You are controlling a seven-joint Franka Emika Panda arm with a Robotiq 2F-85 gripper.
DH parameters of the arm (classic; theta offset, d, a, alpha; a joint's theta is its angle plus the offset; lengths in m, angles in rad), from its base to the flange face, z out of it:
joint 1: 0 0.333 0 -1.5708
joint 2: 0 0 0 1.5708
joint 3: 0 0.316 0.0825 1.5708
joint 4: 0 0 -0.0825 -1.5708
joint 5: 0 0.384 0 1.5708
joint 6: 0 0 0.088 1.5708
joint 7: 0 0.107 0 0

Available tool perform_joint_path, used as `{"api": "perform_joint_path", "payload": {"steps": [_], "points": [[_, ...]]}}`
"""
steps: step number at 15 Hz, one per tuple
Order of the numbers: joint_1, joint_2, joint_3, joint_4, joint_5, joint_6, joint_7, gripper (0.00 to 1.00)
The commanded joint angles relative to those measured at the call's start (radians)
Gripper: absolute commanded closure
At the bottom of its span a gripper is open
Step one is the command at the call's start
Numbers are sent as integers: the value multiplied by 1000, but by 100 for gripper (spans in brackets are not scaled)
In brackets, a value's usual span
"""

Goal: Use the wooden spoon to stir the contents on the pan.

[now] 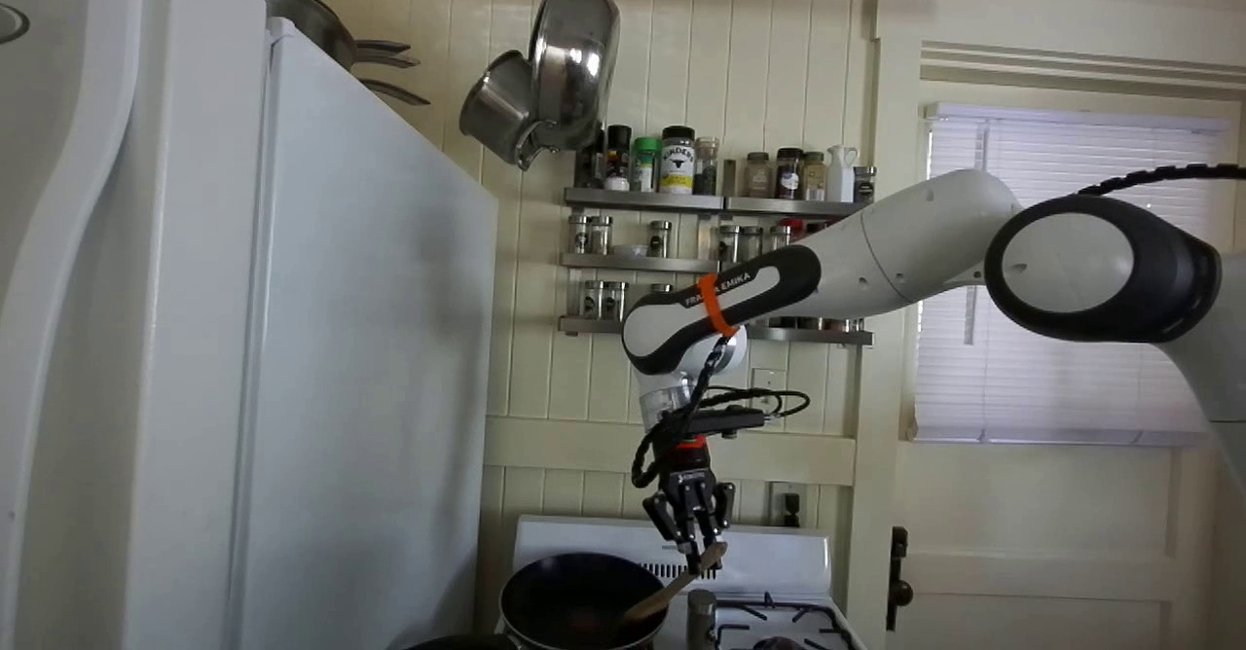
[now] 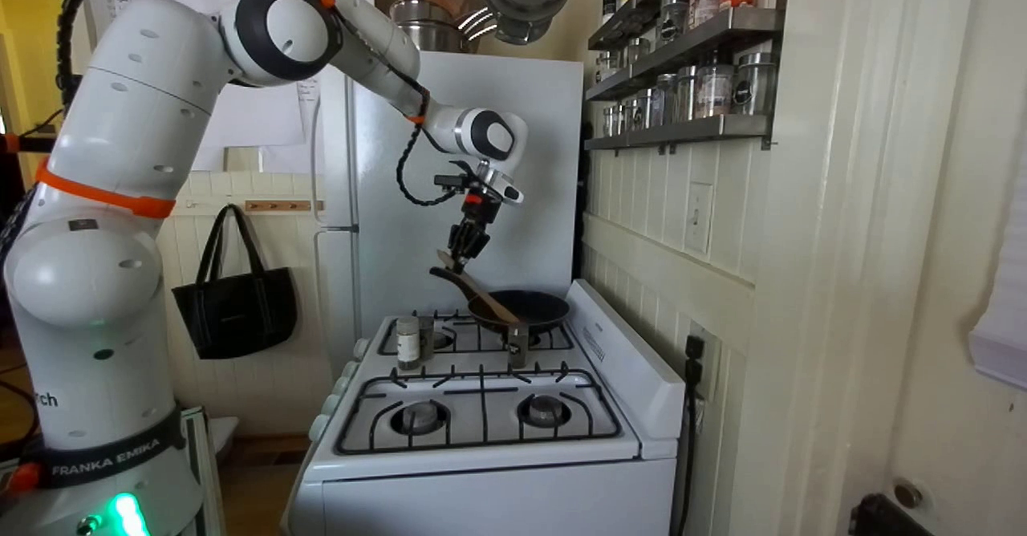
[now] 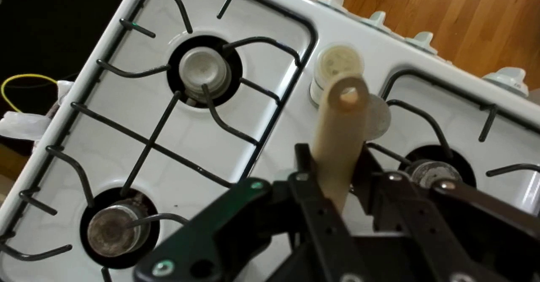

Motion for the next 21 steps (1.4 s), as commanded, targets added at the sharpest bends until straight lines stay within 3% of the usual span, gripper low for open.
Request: {"api": "perform_joint_path", "payload": {"steps": [1,8,13,16,21], "points": [[13,-4,-5,-33,-20,115,42,93],[38,12,5,-100,-31,364,53,93],[25,12,48,-137,51,489,-46,93],[6,-5,79,-146,118,463,-152,93],[-27,-34,96,-135,215,268,-272,93]]}}
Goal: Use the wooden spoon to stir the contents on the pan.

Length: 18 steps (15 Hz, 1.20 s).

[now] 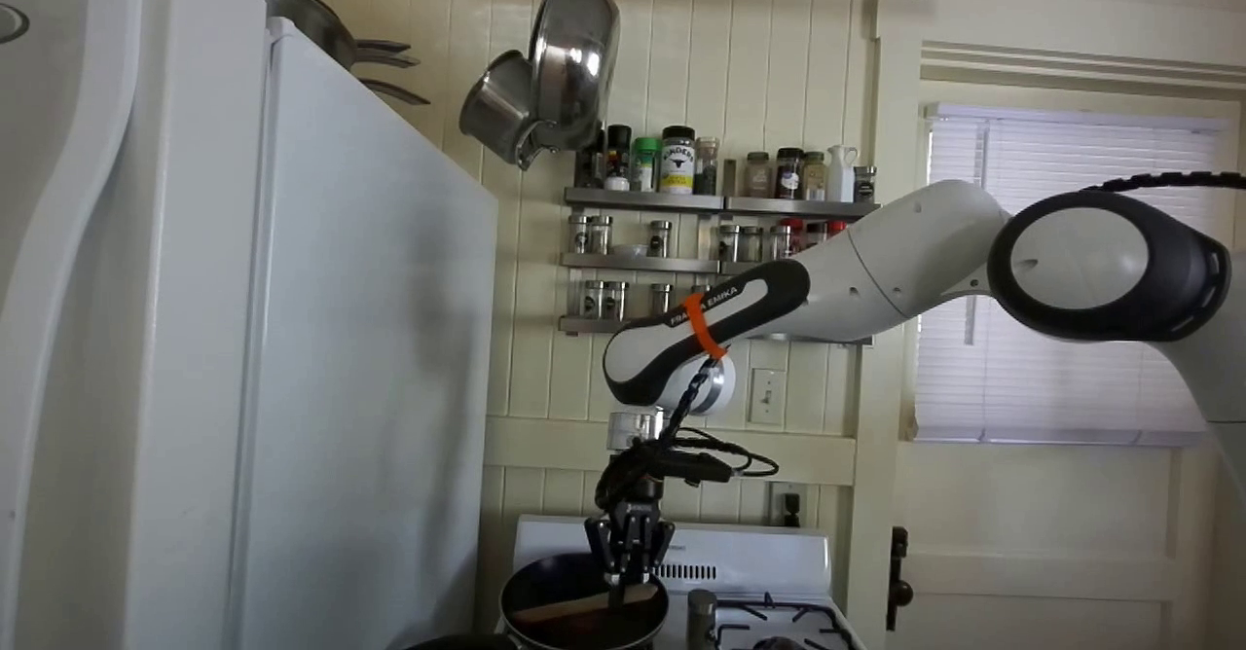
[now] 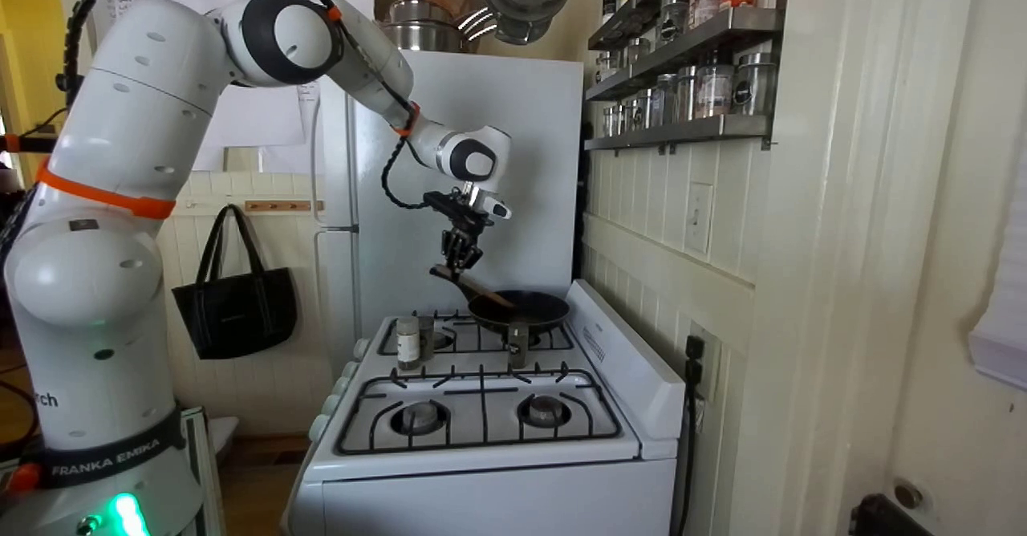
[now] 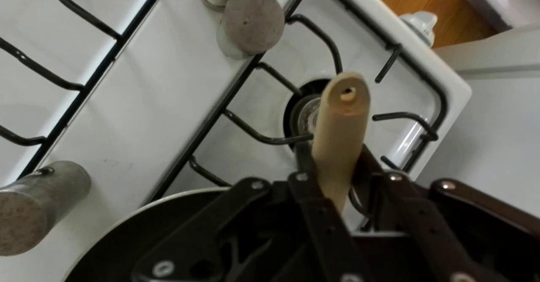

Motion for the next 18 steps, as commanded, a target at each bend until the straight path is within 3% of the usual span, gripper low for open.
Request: {"api": "perform_joint_path", "payload": {"steps": [1,7,18], "points": [[-32,-46,12,-13,60,-156,-67,93],[-34,-73,-32,4,10,-371,20,93],[5,-56,-75,-5,-232,-285,236,93]]}}
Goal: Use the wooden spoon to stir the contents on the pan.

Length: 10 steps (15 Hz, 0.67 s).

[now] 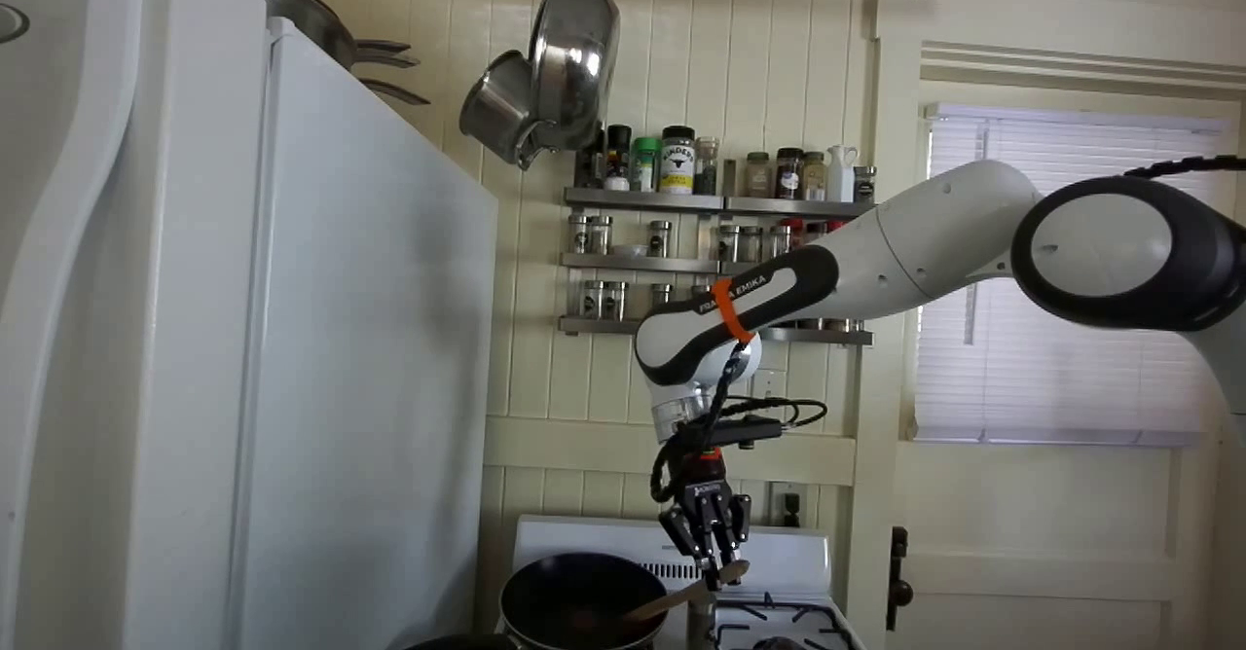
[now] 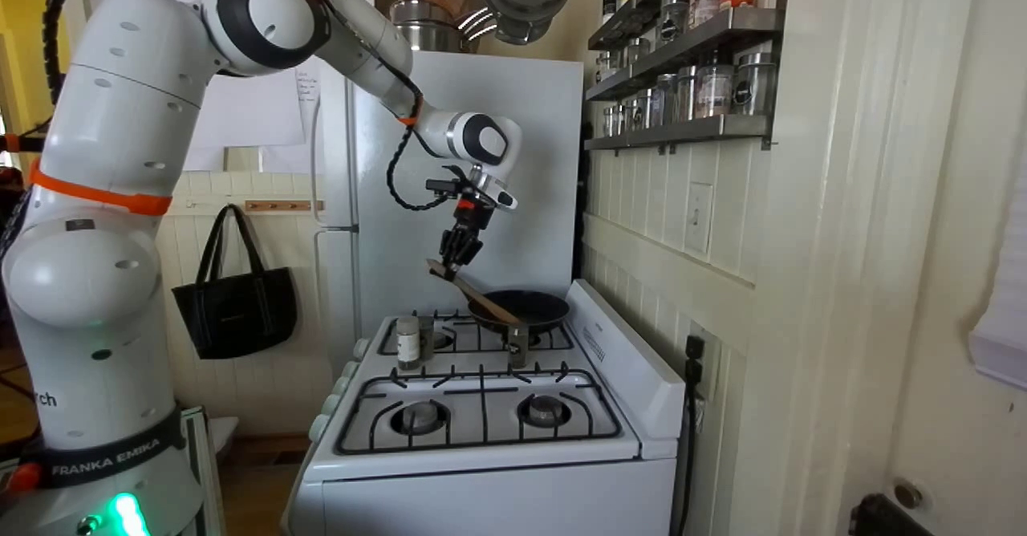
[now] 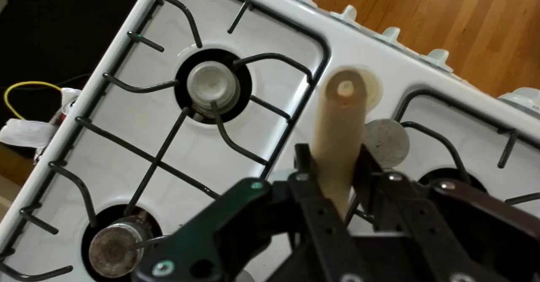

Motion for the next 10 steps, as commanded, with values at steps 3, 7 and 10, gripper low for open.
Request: {"api": "perform_joint_path", "payload": {"steps": [3,7,10], "points": [[38,25,-6,-12,-78,119,77,93],[56,66,-1,-1,-76,204,91,93],[65,91,0,6,-69,262,88,93]]}}
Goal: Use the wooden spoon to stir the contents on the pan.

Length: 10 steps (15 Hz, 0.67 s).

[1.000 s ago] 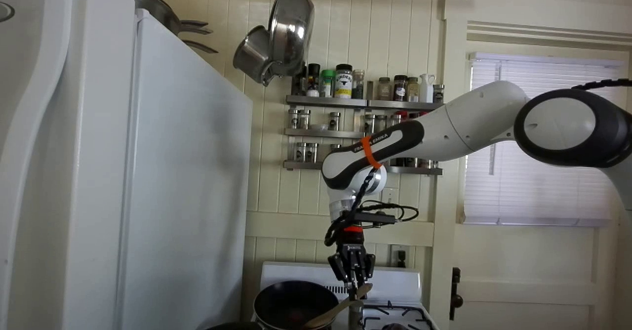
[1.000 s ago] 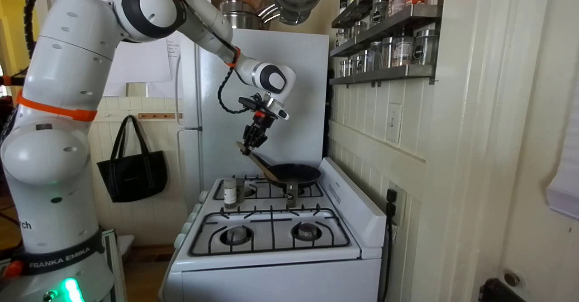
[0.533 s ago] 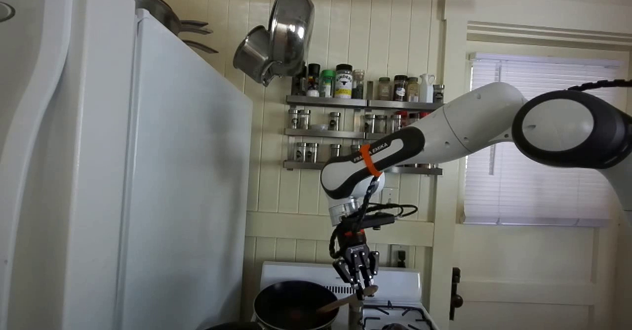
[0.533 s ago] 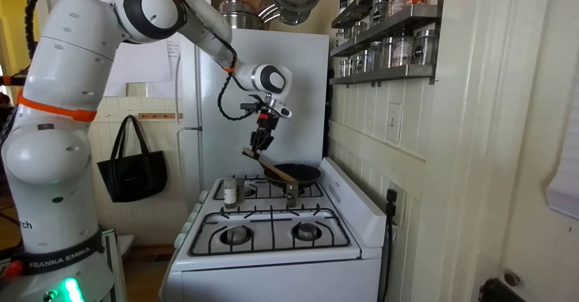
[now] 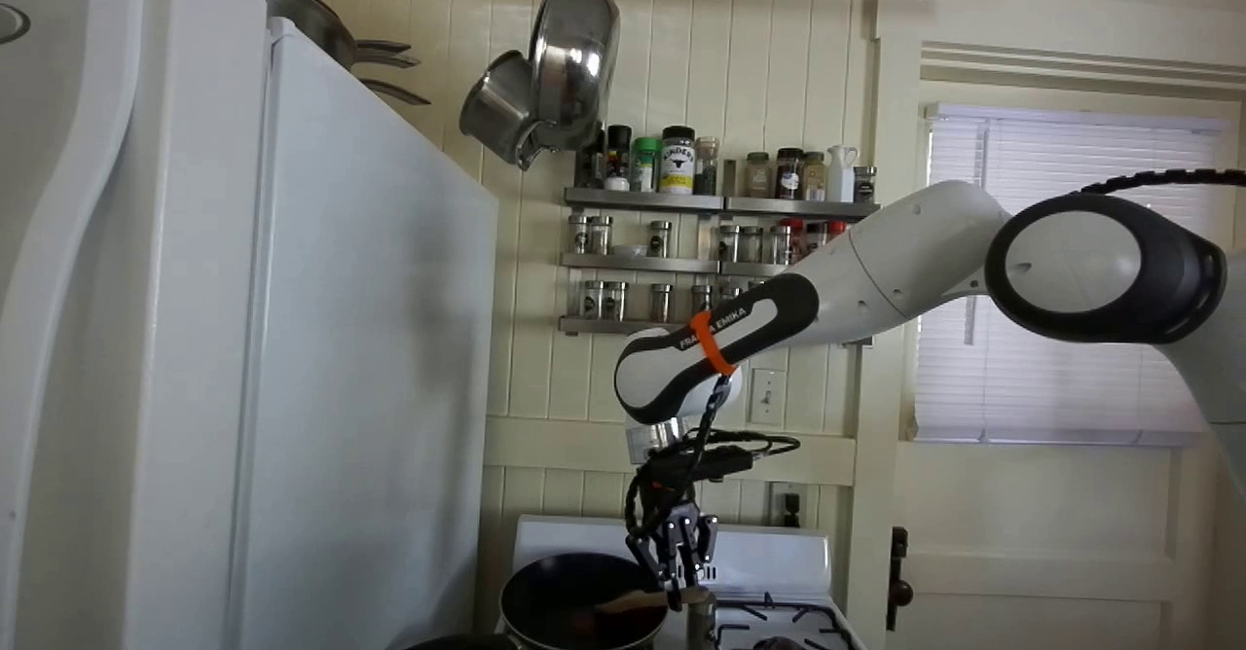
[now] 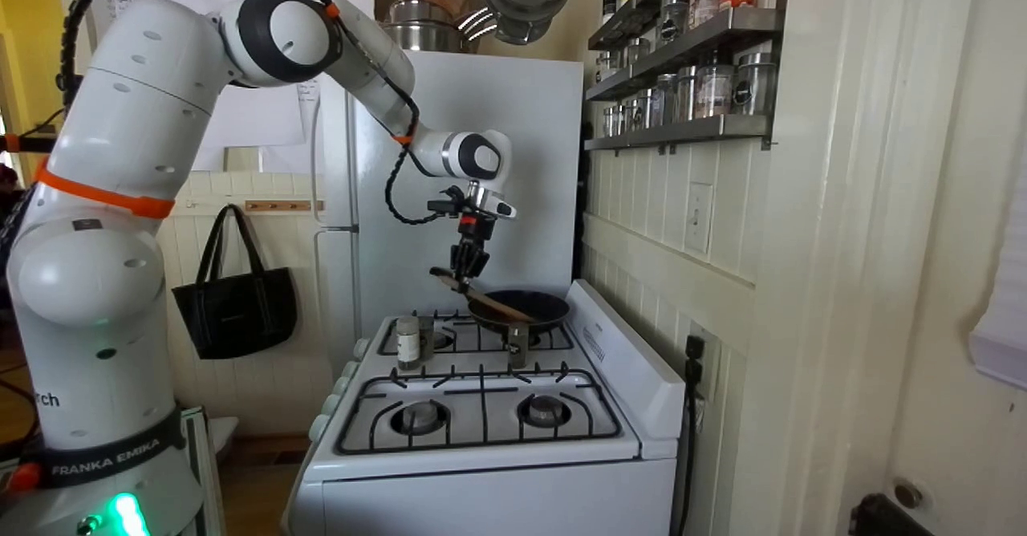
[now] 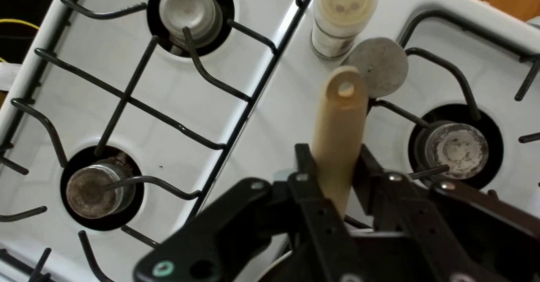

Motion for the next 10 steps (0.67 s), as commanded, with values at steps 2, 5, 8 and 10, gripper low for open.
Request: {"api": "perform_joint_path", "payload": {"steps": [2,5,8,10], "points": [[17,39,4,13,4,79,-2,93],[7,51,26,12,51,112,-64,93],[-9,49,55,8,122,132,-164,93],[-20,39,67,8,173,93,-224,93]]}}
